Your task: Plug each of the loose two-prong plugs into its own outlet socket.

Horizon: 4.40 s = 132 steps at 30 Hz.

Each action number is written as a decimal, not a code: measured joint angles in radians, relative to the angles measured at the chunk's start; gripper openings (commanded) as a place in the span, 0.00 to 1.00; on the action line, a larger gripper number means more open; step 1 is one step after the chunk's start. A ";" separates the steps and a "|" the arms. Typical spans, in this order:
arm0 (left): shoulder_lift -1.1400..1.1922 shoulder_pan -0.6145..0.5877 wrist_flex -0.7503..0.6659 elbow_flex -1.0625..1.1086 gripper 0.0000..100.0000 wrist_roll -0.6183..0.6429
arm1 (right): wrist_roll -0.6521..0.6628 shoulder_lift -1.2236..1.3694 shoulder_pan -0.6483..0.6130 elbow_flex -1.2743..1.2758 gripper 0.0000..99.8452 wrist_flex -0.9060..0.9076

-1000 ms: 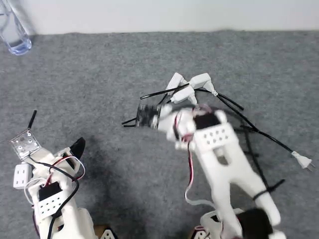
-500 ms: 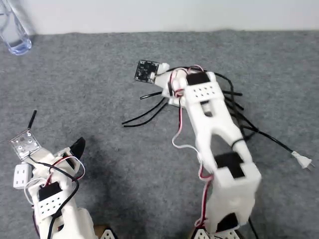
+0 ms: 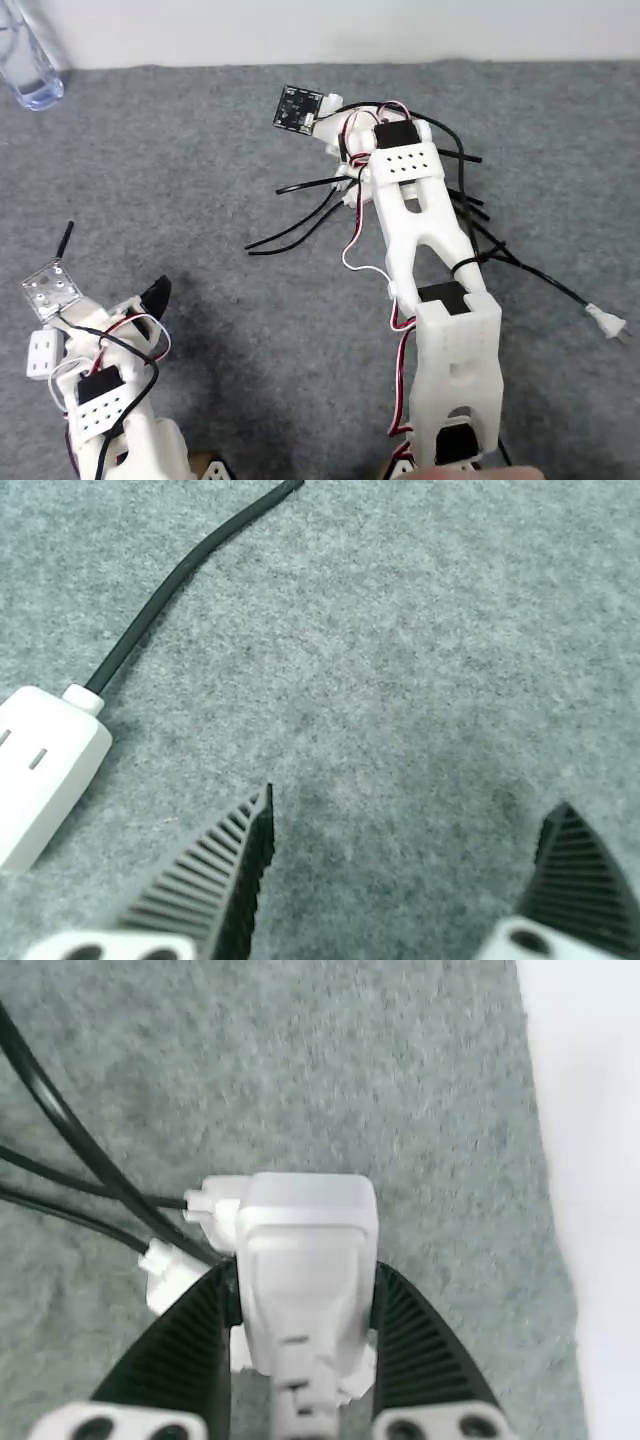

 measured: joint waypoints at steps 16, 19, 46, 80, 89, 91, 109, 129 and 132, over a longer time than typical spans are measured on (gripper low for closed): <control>0.000 0.000 0.000 0.000 0.39 0.000 | -0.063 0.084 0.015 -0.005 0.17 -0.199; 0.000 0.000 0.000 0.000 0.39 0.000 | -0.181 0.084 0.028 -0.017 0.31 -0.199; 0.000 0.000 0.000 0.000 0.39 0.000 | -0.377 -0.150 0.035 -0.034 0.41 0.241; 0.000 -0.138 0.066 -0.114 0.31 -0.009 | -0.628 -1.238 -0.124 1.410 0.41 0.402; 0.000 -0.138 0.117 -0.118 0.31 -0.330 | -0.628 -1.557 -0.114 1.771 0.41 0.133; 0.000 -0.138 0.117 -0.118 0.30 -0.417 | -0.628 -1.579 -0.112 1.855 0.41 0.051; 0.583 -0.480 0.895 -1.063 0.24 -0.907 | -0.598 -1.588 -0.114 1.987 0.41 -0.095; 1.356 -0.485 0.936 -1.498 0.26 -0.997 | -0.588 -1.594 -0.114 1.990 0.41 -0.097; 1.402 -0.485 0.885 -1.478 0.25 -0.997 | -0.588 -1.594 -0.114 1.990 0.41 -0.097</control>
